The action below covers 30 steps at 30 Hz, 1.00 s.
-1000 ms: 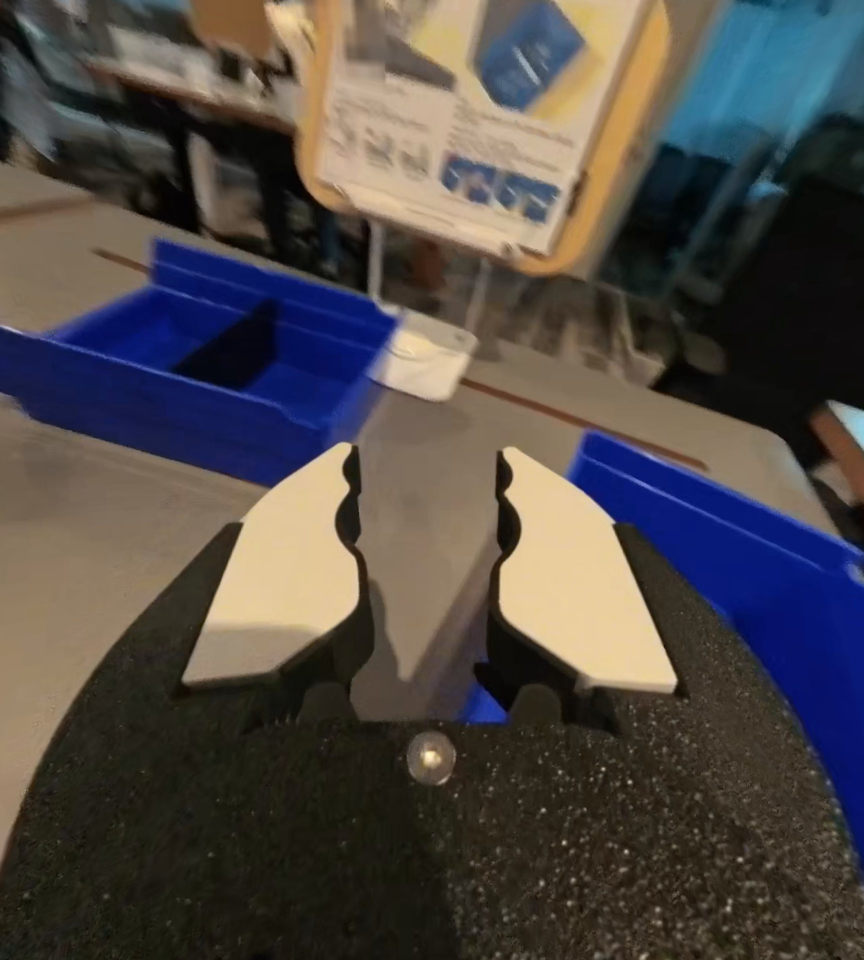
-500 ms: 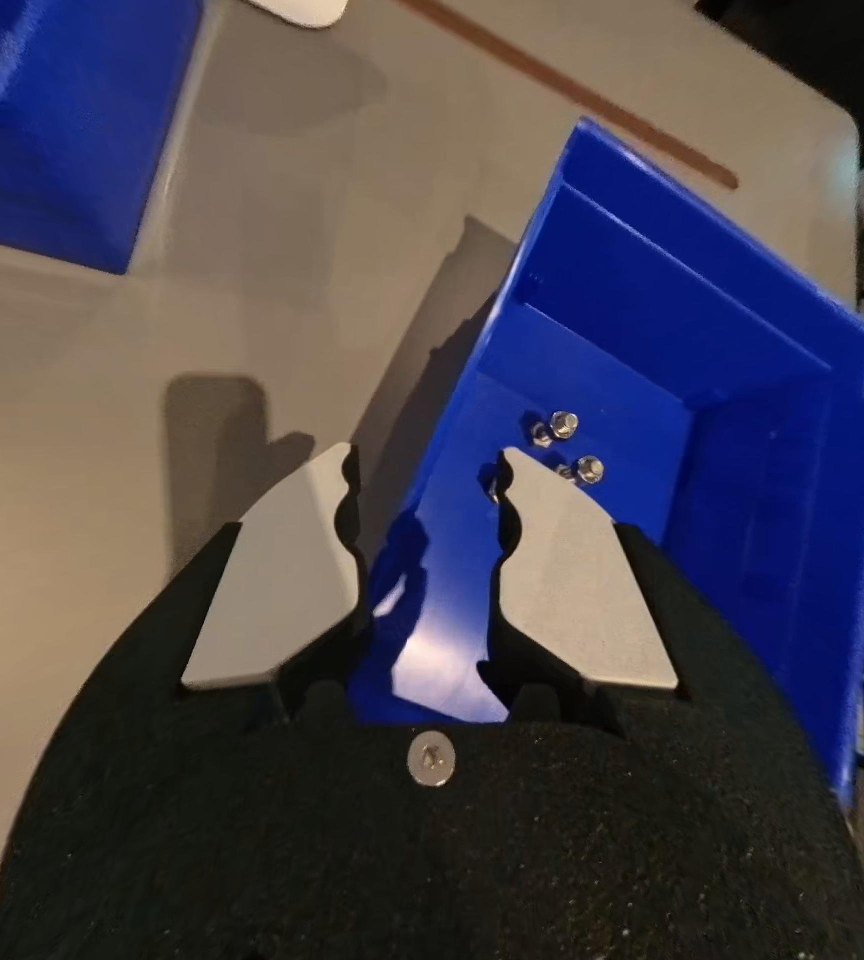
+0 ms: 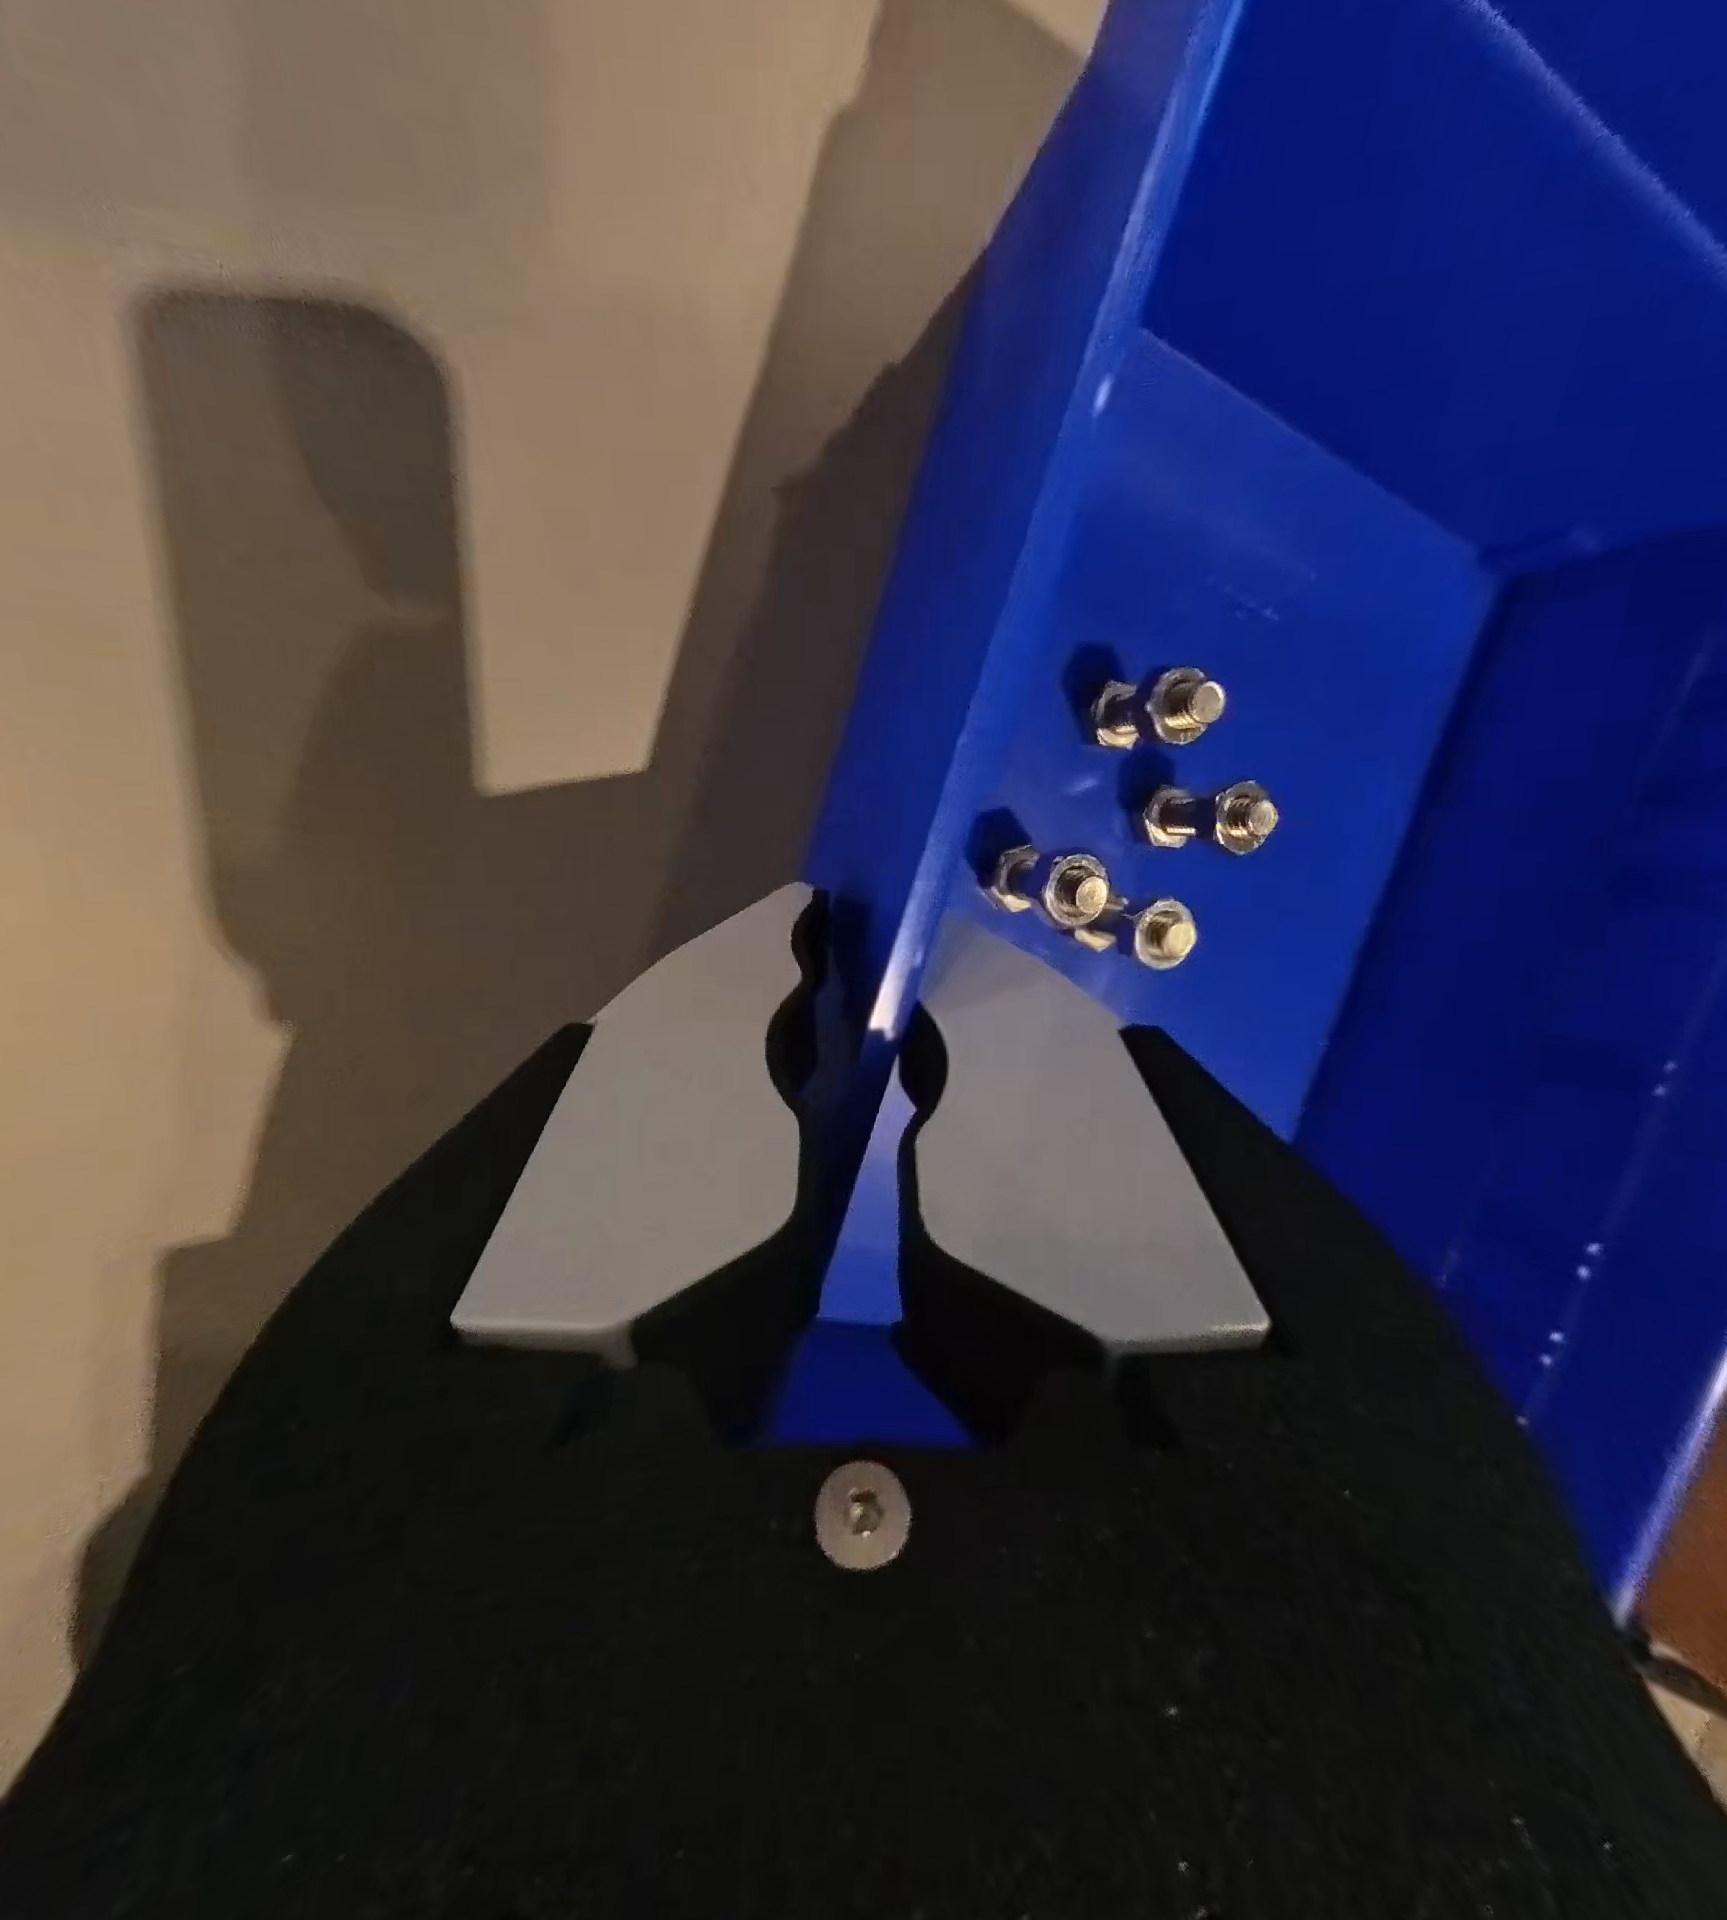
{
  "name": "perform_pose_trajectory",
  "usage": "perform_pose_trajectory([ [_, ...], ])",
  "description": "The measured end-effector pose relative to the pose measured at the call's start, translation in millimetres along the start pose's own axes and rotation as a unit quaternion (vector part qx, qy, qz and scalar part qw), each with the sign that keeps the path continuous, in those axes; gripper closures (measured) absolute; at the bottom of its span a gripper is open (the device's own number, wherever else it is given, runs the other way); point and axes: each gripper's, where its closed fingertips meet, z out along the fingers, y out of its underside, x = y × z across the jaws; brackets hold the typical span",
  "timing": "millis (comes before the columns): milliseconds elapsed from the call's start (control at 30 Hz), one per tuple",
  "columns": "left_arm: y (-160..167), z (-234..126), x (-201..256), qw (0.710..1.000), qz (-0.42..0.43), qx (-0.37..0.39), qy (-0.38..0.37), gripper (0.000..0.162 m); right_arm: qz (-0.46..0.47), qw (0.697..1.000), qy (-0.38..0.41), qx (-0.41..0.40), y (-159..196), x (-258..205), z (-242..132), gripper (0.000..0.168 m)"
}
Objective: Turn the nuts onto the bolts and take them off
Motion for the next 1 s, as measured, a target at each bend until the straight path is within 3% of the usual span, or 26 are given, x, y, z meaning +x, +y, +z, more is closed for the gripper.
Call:
perform_pose_trajectory([
  [367, -1, -1, 17, 0.999, 0.019, 0.008, 0.032, 0.078, -0.164, 0.983, -0.066, 0.051, 85, -86, -63, 0.159],
  [600, -7, -18, 8, 0.999, 0.042, 0.009, 0.014, 0.076, -0.296, 0.944, -0.111, 0.098, 113, -161, -103, 0.157],
  [767, -14, -47, -11, 0.998, 0.055, 0.019, -0.032, 0.077, -0.394, 0.895, -0.16, 0.131, 116, -209, -127, 0.157],
  [1000, -12, -93, -34, 0.995, 0.044, 0.03, -0.088, 0.077, -0.529, 0.799, -0.218, 0.188, 117, -276, -150, 0.157],
])
